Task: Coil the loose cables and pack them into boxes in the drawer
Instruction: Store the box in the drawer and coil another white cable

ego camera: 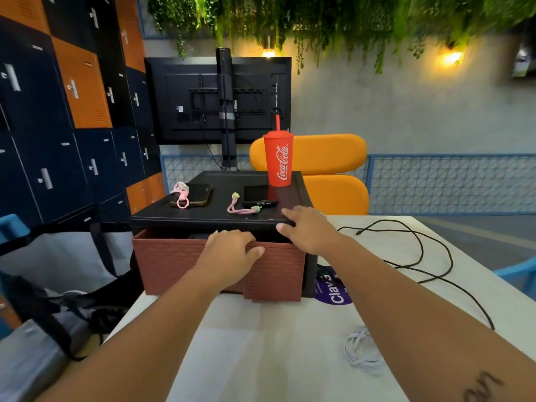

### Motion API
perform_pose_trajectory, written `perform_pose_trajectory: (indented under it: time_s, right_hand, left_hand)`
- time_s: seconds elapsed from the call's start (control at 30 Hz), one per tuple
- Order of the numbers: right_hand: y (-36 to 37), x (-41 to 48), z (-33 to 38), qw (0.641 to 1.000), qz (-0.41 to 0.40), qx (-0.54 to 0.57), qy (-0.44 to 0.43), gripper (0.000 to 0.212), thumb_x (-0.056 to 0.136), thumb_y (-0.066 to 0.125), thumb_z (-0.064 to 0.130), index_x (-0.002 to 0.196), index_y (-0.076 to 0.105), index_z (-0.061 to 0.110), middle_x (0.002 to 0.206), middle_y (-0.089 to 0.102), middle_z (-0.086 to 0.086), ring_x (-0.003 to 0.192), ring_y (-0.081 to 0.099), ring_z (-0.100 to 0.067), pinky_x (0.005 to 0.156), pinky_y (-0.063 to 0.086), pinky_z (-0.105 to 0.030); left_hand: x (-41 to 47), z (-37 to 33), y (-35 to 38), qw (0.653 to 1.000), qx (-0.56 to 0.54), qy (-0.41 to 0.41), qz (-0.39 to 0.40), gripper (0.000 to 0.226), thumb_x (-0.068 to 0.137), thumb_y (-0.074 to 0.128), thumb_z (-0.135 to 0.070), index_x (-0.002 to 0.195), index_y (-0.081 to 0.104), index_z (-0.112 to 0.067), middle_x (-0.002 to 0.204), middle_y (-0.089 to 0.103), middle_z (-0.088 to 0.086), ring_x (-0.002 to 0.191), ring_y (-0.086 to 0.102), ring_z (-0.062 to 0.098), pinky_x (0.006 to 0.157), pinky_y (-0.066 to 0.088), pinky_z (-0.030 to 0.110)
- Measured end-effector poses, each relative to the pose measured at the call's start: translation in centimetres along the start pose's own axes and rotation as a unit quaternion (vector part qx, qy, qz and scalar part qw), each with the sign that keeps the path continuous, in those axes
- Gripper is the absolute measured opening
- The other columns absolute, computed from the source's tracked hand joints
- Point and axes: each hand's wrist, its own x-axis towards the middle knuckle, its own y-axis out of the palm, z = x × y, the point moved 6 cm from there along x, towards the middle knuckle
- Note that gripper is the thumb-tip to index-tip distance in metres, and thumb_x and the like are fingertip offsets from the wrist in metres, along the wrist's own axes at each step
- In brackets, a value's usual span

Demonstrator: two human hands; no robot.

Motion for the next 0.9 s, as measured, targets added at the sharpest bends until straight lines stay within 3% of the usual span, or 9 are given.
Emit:
perform_pose_trajectory:
  time_s: [0.1,0.23,0.37,0.5,0.63,0.9]
  right_hand:
    - [0.3,0.3,0.2,1.000,-0.004,-0.020,0.001,0.051,0.099,0.034,0.041,0.146,0.028,0.022,0.152,0.028,-0.007,0.140,0.021,-0.028,0.112,0.023,-0.041]
    - [0.0,0.2,0.5,1.000,0.001,-0.026,0.000,0.049,0.100,0.035,0.036,0.144,0.031,0.017,0.149,0.033,-0.010,0.137,0.029,-0.029,0.109,0.027,-0.040]
    - [-0.3,0.2,0.6,0.998,0.034,-0.058,0.012,0.048,0.101,0.032,0.034,0.147,0.025,0.020,0.152,0.029,-0.008,0.142,0.019,-0.029,0.111,0.022,-0.038]
    - [-0.5,0.3,0.7,0.997,0.039,-0.059,0.022,0.047,0.101,0.036,0.033,0.146,0.028,0.021,0.150,0.033,-0.008,0.140,0.023,-0.029,0.109,0.027,-0.038]
    - [-0.7,0.3,0.8,0.998,0.026,-0.044,0.028,0.048,0.099,0.039,0.035,0.144,0.032,0.022,0.146,0.039,-0.009,0.135,0.032,-0.029,0.105,0.032,-0.037]
    - [-0.9,-0.3,0.9,0.999,0.015,-0.022,0.036,0.048,0.098,0.042,0.035,0.143,0.035,0.022,0.145,0.041,-0.009,0.134,0.035,-0.029,0.104,0.034,-0.037]
  left_hand:
    - [0.3,0.1,0.1,1.000,0.023,0.008,0.005,0.035,0.095,0.041,-0.044,0.120,0.054,-0.023,0.118,0.058,-0.001,0.113,0.047,0.020,0.095,0.032,0.036]
    - [0.1,0.1,-0.1,1.000,0.017,-0.004,-0.002,0.030,0.095,0.041,-0.046,0.104,0.057,-0.023,0.106,0.059,-0.004,0.107,0.048,0.019,0.090,0.029,0.036]
    - [-0.8,0.0,-0.5,1.000,0.010,-0.003,0.007,0.028,0.093,0.042,-0.049,0.096,0.056,-0.025,0.100,0.059,-0.006,0.102,0.050,0.017,0.088,0.029,0.035]
    - [-2.6,-0.2,-1.1,1.000,-0.015,0.008,0.010,0.024,0.092,0.045,-0.049,0.084,0.052,-0.027,0.084,0.052,-0.011,0.091,0.048,0.014,0.088,0.029,0.034]
    - [-5.2,-0.5,-1.9,0.999,-0.035,0.025,0.002,0.024,0.092,0.047,-0.048,0.083,0.052,-0.025,0.073,0.043,-0.014,0.086,0.045,0.013,0.080,0.032,0.031]
    - [-10.1,-1.3,-4.1,0.998,-0.051,0.036,0.015,0.022,0.090,0.050,-0.048,0.078,0.052,-0.029,0.073,0.047,-0.014,0.081,0.050,0.010,0.071,0.031,0.028]
